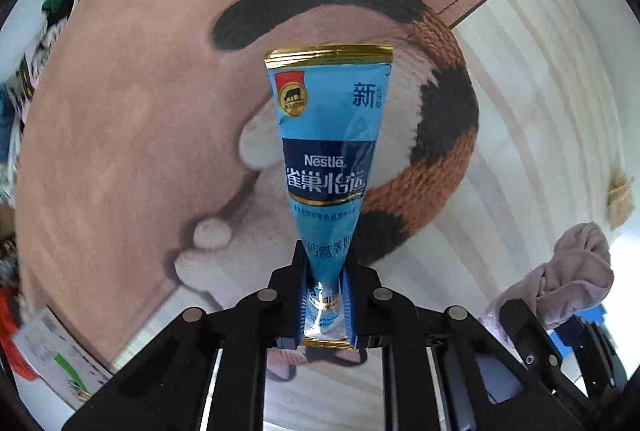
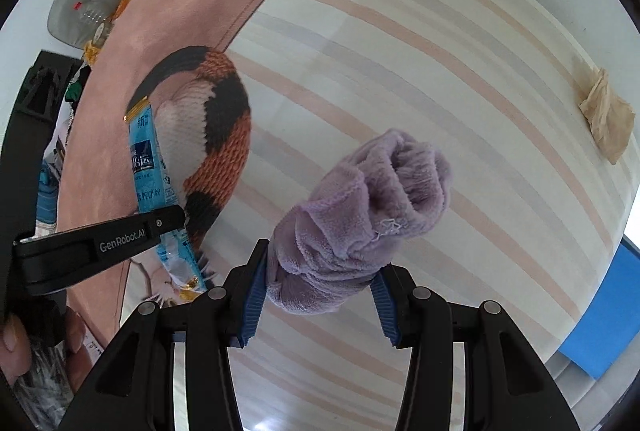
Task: Organize soft objects
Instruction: 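Grasp the lavender cloth with the right tool while the left tool grasps the blue Nestle tube, then carry the tube and cloth into the box and open both tools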
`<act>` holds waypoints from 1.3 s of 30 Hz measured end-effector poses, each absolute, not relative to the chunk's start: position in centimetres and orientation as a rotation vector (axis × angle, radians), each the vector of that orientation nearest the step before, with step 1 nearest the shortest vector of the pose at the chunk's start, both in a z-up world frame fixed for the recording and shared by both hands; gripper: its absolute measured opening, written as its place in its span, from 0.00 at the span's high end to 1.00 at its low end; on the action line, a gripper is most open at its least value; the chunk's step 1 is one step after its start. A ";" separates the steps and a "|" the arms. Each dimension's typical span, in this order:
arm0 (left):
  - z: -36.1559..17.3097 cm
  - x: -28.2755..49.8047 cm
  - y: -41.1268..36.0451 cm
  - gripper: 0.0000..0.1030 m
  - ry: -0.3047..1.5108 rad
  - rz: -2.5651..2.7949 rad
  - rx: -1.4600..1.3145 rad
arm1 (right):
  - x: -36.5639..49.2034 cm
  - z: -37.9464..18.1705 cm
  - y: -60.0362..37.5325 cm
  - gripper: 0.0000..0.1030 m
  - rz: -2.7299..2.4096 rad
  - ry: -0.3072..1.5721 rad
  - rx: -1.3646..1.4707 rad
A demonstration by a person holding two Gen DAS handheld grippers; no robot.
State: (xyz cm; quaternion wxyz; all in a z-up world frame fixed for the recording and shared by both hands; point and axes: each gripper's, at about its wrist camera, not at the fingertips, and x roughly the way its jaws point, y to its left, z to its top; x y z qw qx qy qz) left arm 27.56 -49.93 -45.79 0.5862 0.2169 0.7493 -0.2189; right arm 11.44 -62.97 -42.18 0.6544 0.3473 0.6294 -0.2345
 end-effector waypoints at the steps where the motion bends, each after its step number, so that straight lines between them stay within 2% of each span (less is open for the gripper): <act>1: -45.0 27.4 -49.2 0.88 1.735 -0.507 0.483 | 11.3 -41.6 -62.6 0.52 -0.523 1.422 0.777; 11: -36.7 24.6 -39.0 0.88 1.649 -0.497 0.243 | 12.4 -36.8 -56.0 0.52 -0.353 1.407 0.660; 17: -29.7 22.8 -25.2 0.88 1.554 -0.424 0.083 | 15.2 -33.1 -46.5 0.52 -0.150 1.419 0.547; 23: -25.9 21.5 -9.8 0.88 1.494 -0.268 -0.041 | 17.5 -29.2 -33.4 0.52 0.063 1.424 0.425; 31: -25.3 21.0 8.1 0.88 1.479 -0.030 -0.095 | 19.8 -26.5 -15.0 0.52 0.265 1.456 0.237; 39: -30.2 23.2 18.0 0.88 1.576 0.087 -0.054 | 23.1 -30.6 -3.0 0.52 0.276 1.576 -0.015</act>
